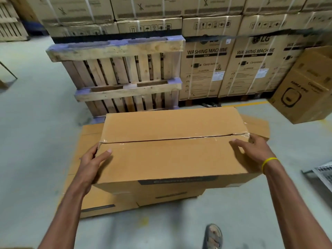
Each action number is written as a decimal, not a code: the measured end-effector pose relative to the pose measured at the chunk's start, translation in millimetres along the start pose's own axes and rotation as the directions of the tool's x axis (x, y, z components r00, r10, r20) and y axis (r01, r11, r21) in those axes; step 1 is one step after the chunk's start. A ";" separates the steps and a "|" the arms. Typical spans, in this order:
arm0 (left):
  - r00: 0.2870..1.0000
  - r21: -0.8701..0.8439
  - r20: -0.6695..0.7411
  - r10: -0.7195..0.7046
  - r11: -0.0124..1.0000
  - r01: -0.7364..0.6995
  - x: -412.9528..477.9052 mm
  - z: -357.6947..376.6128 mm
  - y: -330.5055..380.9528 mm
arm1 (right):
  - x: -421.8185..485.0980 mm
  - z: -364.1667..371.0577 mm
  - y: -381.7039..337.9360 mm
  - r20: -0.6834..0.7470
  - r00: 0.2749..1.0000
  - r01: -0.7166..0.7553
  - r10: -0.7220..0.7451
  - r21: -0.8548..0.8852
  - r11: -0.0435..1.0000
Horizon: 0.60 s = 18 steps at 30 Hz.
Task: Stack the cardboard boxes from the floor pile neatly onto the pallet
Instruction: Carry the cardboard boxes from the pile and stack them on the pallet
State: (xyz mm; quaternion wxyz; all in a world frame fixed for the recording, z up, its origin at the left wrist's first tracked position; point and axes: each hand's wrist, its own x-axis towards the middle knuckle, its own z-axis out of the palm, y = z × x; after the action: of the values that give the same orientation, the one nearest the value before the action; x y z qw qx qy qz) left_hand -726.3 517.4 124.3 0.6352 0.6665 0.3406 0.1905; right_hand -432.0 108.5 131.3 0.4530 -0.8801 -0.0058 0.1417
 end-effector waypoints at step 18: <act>0.973 0.004 -0.208 -0.104 0.994 0.107 58.6 -179.6 -44.6 | 9.8 203.8 -97.6 0.184 0.982 -0.023 0.033 -0.058 0.998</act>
State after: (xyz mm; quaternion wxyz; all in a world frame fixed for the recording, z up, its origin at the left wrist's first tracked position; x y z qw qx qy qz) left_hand -818.4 685.2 91.9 0.6004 0.6287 0.4414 0.2222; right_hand -463.0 329.6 94.9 0.4238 -0.8754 -0.0396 0.2291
